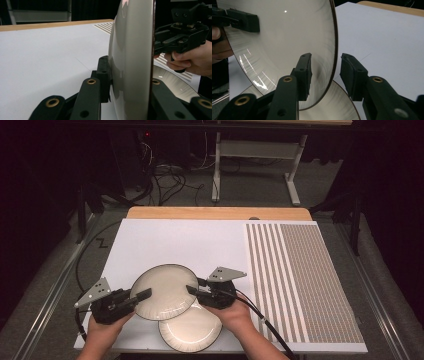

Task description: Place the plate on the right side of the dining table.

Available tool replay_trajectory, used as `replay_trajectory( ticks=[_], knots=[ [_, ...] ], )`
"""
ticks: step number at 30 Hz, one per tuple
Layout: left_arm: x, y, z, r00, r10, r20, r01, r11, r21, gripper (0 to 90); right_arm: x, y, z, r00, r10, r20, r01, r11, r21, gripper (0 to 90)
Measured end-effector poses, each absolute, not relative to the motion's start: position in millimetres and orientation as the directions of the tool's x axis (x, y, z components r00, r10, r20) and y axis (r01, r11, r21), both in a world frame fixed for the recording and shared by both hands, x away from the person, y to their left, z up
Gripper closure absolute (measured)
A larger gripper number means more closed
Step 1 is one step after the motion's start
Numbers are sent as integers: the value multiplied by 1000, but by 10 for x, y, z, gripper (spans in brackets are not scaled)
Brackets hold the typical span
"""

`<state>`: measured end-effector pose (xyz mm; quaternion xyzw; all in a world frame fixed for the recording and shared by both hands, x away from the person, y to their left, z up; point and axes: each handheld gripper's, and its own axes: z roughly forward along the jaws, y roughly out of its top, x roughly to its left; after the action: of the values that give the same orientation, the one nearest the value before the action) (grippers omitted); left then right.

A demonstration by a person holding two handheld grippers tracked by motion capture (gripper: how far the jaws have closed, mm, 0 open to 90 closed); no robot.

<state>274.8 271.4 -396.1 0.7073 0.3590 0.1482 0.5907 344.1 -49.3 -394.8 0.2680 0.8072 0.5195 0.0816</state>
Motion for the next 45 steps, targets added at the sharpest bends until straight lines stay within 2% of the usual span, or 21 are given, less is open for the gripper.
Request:
replay_trajectory(
  ticks=[3,10,13,21,30,45],
  knots=[
    [2755,2713,-3965,697,682,-222,337,-39,941,755,3446,-479,-3961,-844,511,163,359,313,879,693],
    [2760,2703,-3966,696,681,-225,339,-36,940,756,3457,-486,-3954,-844,503,186,370,295,881,744],
    [2749,2695,-3964,694,685,-222,337,-36,941,757,3467,-505,-3960,-838,512,189,377,292,879,810],
    [2733,2714,-3985,690,670,-274,367,2,930,764,3450,-550,-3932,-841,494,221,390,270,880,844],
    [2741,2649,-3925,696,662,-278,368,5,930,758,3410,-633,-3826,-846,490,212,373,258,891,860],
    [2958,2208,-3765,730,634,-256,356,-33,934,744,3389,-1105,-3591,-821,547,163,335,230,914,869]
  ],
)
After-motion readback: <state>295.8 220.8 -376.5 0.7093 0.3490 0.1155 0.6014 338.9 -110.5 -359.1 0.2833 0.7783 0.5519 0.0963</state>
